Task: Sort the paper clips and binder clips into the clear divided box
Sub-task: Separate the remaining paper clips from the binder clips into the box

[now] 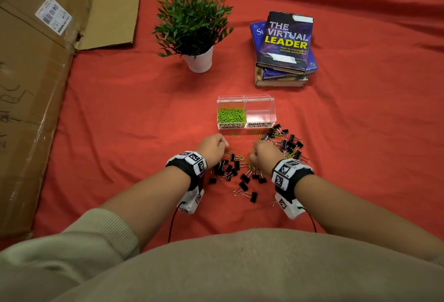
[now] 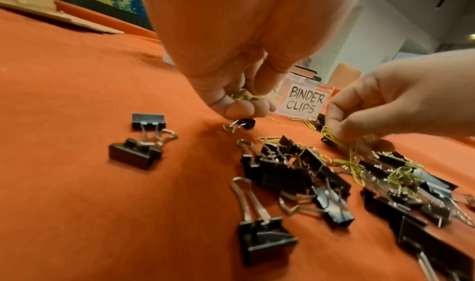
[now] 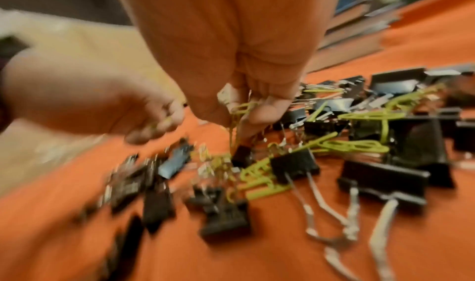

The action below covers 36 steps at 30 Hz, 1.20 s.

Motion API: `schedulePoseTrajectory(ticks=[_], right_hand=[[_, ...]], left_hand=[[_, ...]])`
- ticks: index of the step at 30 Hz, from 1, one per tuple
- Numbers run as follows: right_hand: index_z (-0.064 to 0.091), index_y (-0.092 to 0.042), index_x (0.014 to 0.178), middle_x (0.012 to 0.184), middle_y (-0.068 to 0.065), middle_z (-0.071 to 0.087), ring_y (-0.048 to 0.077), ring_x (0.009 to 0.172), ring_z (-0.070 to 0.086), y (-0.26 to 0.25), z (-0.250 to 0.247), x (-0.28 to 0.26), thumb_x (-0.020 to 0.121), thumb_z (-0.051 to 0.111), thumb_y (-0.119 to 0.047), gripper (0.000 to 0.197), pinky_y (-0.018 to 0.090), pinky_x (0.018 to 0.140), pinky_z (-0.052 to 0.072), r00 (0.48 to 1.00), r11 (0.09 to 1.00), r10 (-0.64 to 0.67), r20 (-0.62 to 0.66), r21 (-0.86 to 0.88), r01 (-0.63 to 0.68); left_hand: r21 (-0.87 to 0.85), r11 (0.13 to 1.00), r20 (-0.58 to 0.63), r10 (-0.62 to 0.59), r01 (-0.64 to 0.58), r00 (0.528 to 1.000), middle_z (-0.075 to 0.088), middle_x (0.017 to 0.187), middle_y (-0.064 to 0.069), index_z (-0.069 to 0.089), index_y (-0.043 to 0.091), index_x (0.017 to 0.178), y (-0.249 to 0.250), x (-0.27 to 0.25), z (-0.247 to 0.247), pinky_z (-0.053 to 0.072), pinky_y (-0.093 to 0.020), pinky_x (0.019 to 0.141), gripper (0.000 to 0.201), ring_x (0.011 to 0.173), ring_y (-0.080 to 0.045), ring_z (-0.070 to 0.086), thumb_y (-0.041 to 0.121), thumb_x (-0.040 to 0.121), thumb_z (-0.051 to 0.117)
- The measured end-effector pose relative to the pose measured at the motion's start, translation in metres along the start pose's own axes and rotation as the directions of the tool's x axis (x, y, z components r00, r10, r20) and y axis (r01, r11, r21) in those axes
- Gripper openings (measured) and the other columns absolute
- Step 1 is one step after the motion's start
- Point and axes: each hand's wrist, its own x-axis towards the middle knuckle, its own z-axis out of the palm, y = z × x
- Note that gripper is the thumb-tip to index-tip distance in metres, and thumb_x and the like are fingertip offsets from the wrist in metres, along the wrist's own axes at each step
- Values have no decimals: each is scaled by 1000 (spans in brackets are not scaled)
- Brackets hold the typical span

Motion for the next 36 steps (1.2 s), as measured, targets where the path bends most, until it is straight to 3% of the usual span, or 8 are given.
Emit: schedulePoseTrajectory(ticks=[3,6,14,17,19,22,28,36], right_hand=[[57,-10,84,71,1,60,14,61,57,9,-12,-7,91,55,-17,10,21,52,45,997,919,44,-61,393,-16],[63,-7,94,71,3,64,12,56,56,17,-24,-10,91,55,-12,10,23,54,48,997,772,69,21,632,-66],[54,-3,89,75,10,49,19,59,49,15,-30,-13,89,36,2,19,27,53,41,973,353,44,229,907,-229],[56,-7,81,70,6,54,16,57,51,12,-26,-10,91,49,-15,15,26,53,43,980,551,90,176,811,-196],[55,-10,73,67,4,55,17,58,52,10,-20,-7,90,54,-19,19,27,56,47,994,814,92,56,571,-108],[52,-8,73,73,10,54,20,64,51,5,-11,-6,87,54,-16,15,31,59,47,998,985,30,-47,168,-22],[54,-1,110,111,14,57,28,103,56,-1,2,-5,90,59,-28,34,34,85,47,999,991,-39,17,-128,41],[45,2,125,128,18,48,31,119,48,-3,12,-10,87,57,-3,40,38,101,43,995,972,-35,89,-228,54]], left_hand=[[-42,999,-36,-24,22,999,57,74,2,58,13,86,4,1,2,35,-24,52,19,62,-15,48,14,94,41],[37,999,-31,-26,27,999,54,71,3,51,14,82,4,1,5,36,-24,52,11,64,-14,49,17,92,47],[466,865,110,154,-188,982,58,111,-9,56,10,102,-4,3,9,44,-34,85,14,101,-27,56,18,90,57],[537,816,142,160,-212,977,57,114,-12,56,9,105,-3,4,12,47,-38,89,17,104,-30,57,18,91,53],[548,811,158,139,-203,978,56,114,-15,55,5,106,-2,4,14,47,-42,90,19,105,-34,56,15,90,49],[464,868,123,136,-178,983,55,111,-18,52,1,103,-3,2,15,44,-39,87,18,100,-34,54,10,90,45],[187,973,59,130,-139,990,56,85,-7,44,12,92,3,-2,3,37,-28,65,7,76,-22,50,6,92,42],[-11,997,107,78,-77,991,55,70,2,62,10,98,10,-4,8,33,-22,44,32,51,-14,41,0,90,33]])
